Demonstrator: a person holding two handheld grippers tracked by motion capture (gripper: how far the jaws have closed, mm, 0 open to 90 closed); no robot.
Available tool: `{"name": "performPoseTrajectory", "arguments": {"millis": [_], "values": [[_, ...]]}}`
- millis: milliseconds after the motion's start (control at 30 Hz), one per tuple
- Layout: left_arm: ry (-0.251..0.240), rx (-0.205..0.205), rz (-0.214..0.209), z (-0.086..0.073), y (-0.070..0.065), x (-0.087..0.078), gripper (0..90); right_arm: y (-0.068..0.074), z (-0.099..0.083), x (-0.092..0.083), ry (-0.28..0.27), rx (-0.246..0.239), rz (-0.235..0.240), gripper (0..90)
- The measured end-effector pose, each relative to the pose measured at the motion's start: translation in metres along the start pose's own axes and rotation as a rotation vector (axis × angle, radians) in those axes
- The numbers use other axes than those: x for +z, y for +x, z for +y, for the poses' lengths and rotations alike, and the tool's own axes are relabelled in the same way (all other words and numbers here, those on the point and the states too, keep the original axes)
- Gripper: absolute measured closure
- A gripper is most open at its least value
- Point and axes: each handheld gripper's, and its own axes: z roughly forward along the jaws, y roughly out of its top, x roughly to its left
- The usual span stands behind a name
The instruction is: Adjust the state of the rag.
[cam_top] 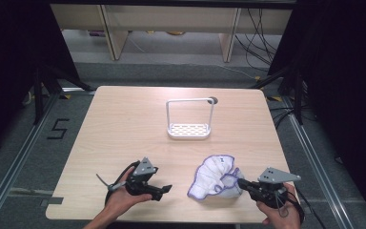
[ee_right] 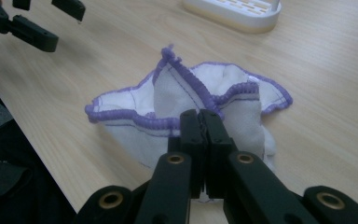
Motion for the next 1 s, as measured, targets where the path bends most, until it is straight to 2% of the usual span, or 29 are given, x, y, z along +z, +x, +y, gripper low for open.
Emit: {"name": "performPoseTrajectory", "arguments": {"millis": [33, 67, 100, 133, 167, 200, 267, 300, 367, 400, 467, 500, 600, 700, 733, 767, 800, 833, 867, 900, 933, 967, 1000], "values": [[0.0, 0.0, 0.0, 0.0, 0.0, 0.0, 17.5, 0.0, 0.0, 0.0, 0.0, 0.0, 0.0, 89.3], [0.017, 0.022, -0.015, 0.009, -0.002, 0.011, 17.7, 0.0, -0.002, -0.001, 0.005, -0.012, -0.009, 89.3], [0.017, 0.022, -0.015, 0.009, -0.002, 0.011, 17.8, 0.001, -0.003, -0.002, 0.014, -0.007, -0.006, 89.3], [0.035, 0.029, -0.038, 0.019, -0.005, 0.024, 18.1, 0.001, -0.005, -0.003, 0.01, -0.016, -0.01, 89.3], [0.054, 0.057, -0.048, 0.023, -0.006, 0.029, 18.4, 0.004, -0.007, -0.004, 0.019, 0.001, -0.011, 89.3], [0.052, 0.057, -0.048, 0.026, -0.008, 0.033, 18.9, 0.003, -0.008, -0.004, 0.01, -0.019, -0.014, 89.3], [0.053, 0.06, -0.07, 0.033, -0.012, 0.044, 19.9, 0.004, -0.01, -0.005, 0.022, -0.005, -0.017, 89.3], [0.053, 0.072, -0.074, 0.036, -0.014, 0.049, 20.8, 0.004, -0.011, -0.005, 0.024, 0.01, -0.017, 89.3], [0.059, 0.086, -0.077, 0.039, -0.015, 0.054, 22.2, 0.004, -0.012, -0.005, 0.028, -0.002, -0.02, 89.3], [0.06, 0.095, -0.098, 0.043, -0.018, 0.064, 23.8, 0.001, -0.013, -0.004, 0.027, -0.014, -0.023, 89.2], [0.063, 0.109, -0.104, 0.045, -0.02, 0.069, 26.4, 0.002, -0.013, -0.004, 0.029, -0.003, -0.019, 89.3], [0.066, 0.123, -0.107, 0.046, -0.022, 0.075, 26.4, 0.0, -0.014, -0.003, 0.025, -0.024, -0.028, 89.2], [0.089, 0.178, -0.115, 0.049, -0.026, 0.09, 32.1, 0.0, -0.015, -0.001, 0.028, -0.027, -0.023, 89.3], [0.092, 0.201, -0.119, 0.05, -0.028, 0.096, 39.0, 0.0, -0.016, 0.0, 0.033, -0.018, -0.011, 89.2], [0.113, 0.237, -0.12, 0.051, -0.03, 0.1, 41.6, 0.001, -0.016, 0.0, 0.04, 0.001, -0.013, 89.2], [0.113, 0.237, -0.12, 0.051, -0.03, 0.1, 43.5, 0.0, -0.016, 0.0, 0.038, -0.005, -0.013, 89.2], [0.132, 0.287, -0.108, 0.052, -0.033, 0.105, 44.3, 0.001, -0.016, 0.0, 0.042, 0.007, -0.013, 89.2], [0.13, 0.297, -0.104, 0.052, -0.034, 0.106, 45.4, 0.001, -0.017, 0.0, 0.043, 0.009, -0.012, 89.2], [0.135, 0.305, -0.112, 0.053, -0.036, 0.108, 48.7, 0.0, -0.017, 0.0, 0.042, 0.007, -0.012, 89.2], [0.159, 0.338, -0.104, 0.053, -0.037, 0.11, 51.5, -0.001, -0.017, 0.001, 0.038, -0.01, -0.013, 89.2], [0.159, 0.338, -0.104, 0.053, -0.037, 0.11, 55.7, -0.001, -0.017, 0.001, 0.038, -0.01, -0.012, 89.2], [0.163, 0.353, -0.118, 0.052, -0.037, 0.112, 55.7, -0.001, -0.017, 0.001, 0.038, -0.01, -0.012, 89.2], [0.15, 0.342, -0.138, 0.053, -0.038, 0.114, 65.6, -0.002, -0.017, 0.002, 0.04, -0.008, -0.013, 89.2]]}}
